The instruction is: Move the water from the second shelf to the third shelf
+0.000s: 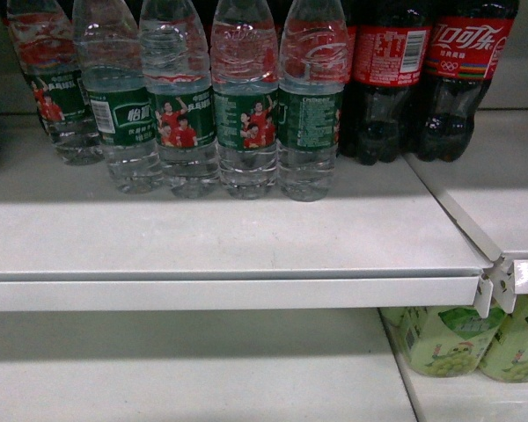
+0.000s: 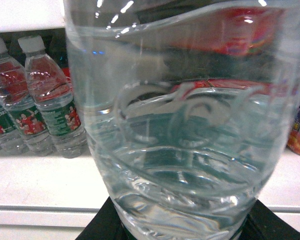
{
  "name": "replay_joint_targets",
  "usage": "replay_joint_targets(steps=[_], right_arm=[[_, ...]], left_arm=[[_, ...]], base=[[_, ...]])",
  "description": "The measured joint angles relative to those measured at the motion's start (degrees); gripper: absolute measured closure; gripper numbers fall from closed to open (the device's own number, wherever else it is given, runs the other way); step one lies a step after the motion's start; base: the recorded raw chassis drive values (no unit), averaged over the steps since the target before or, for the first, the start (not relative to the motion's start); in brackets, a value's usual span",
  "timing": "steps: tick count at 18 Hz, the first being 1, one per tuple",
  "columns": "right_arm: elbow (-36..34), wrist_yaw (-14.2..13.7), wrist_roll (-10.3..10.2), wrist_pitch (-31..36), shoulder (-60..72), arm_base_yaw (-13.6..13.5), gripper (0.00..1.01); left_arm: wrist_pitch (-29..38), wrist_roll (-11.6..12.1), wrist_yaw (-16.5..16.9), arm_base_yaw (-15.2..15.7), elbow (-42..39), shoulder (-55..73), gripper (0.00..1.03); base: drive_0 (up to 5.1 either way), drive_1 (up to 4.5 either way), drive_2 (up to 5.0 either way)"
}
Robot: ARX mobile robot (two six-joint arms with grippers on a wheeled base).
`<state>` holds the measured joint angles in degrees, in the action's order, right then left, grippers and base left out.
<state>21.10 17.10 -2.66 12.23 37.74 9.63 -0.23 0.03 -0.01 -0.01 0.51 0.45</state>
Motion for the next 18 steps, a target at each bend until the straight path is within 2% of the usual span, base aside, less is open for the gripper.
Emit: replay_joint_targets(steps=[1, 2, 18], right_arm=[[0.02, 1.64, -0.83, -1.18, -1.22, 1.75, 0.64], [0.02, 2.71, -1.11, -1.73, -2.78, 1.53, 0.64], [-0.24, 4.39, -2.25, -3.65, -8.22, -2.34, 0.64]], left_arm=[[-0.02, 0.0, 0.0, 0.0, 0.0, 0.0, 0.05], [0.0, 0.0, 0.0, 0.0, 0.0, 0.0, 0.05], [0.0, 0.0, 0.0, 0.0, 0.0, 0.0, 0.05]], base=[[0.0, 0.0, 0.0], [0.0, 0.0, 0.0], [0.0, 0.0, 0.0]])
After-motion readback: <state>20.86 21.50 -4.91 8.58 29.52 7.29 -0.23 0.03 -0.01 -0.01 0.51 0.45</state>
